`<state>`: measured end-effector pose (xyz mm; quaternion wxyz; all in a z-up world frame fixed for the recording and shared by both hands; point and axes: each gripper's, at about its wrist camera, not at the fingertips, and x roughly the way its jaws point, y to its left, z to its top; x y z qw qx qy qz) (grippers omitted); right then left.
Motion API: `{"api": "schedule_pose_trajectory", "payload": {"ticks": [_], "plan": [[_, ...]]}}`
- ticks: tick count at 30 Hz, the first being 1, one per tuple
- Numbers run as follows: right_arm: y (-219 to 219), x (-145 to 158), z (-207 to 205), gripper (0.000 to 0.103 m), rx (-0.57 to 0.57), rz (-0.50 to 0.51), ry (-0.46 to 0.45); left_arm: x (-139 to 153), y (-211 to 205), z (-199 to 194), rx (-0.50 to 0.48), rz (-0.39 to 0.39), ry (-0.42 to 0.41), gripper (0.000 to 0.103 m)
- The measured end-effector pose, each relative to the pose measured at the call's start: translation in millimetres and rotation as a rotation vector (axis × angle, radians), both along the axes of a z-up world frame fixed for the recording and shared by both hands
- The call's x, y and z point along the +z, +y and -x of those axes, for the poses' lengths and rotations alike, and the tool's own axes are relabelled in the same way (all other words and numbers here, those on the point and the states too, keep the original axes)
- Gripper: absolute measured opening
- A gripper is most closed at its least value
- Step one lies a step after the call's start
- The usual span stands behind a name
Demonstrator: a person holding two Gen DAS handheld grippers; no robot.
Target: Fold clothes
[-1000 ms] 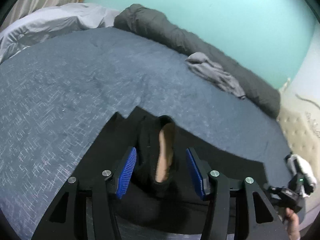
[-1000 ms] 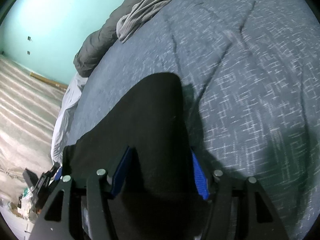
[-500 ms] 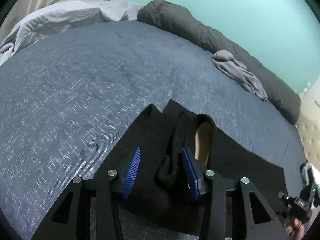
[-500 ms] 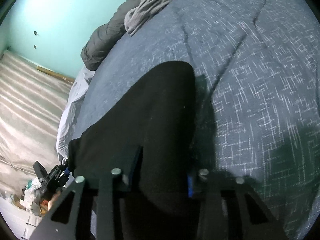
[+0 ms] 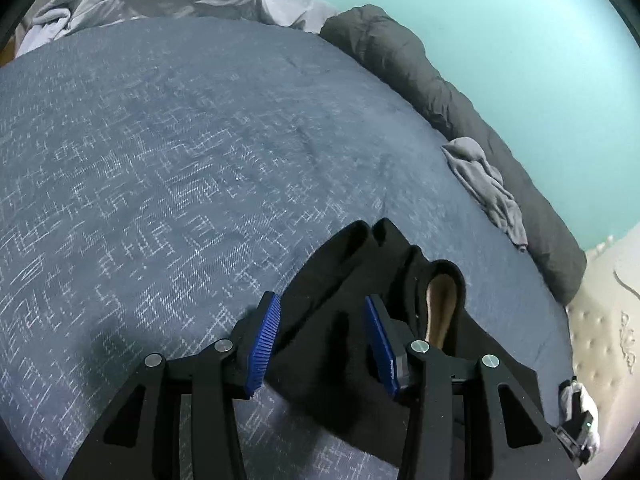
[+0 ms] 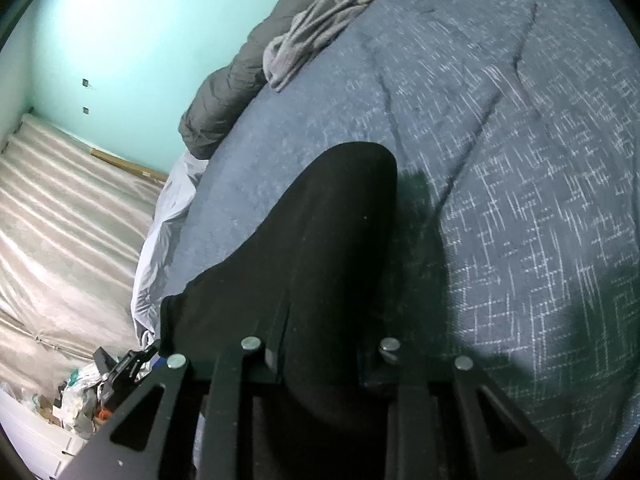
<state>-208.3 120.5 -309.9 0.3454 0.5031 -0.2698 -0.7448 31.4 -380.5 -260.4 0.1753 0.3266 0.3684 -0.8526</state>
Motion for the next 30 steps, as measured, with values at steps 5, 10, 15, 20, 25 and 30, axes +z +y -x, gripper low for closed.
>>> {"api": "schedule_pose_trajectory", "payload": {"ticks": [5, 10, 15, 20, 25, 30], "plan": [[1, -3, 0, 0.025, -0.013, -0.001, -0.027, 2, 5, -16, -0.003, -0.047, 0.026, 0.054], [4, -2, -3, 0.027, -0.014, 0.004, -0.038, 2, 12, -30, 0.004, -0.074, 0.034, 0.059], [6, -1, -5, 0.028, -0.017, 0.011, -0.042, -3, 21, -37, -0.007, -0.109, 0.031, 0.059], [7, 0, -7, 0.028, -0.015, 0.013, -0.039, -16, 29, -30, -0.032, -0.136, 0.022, 0.062], [7, 0, -7, 0.028, -0.014, 0.010, -0.036, -28, 34, -19, -0.056, -0.156, 0.017, 0.062], [5, 1, -8, 0.028, -0.014, 0.001, -0.030, -38, 39, -8, -0.081, -0.164, 0.008, 0.063]]}}
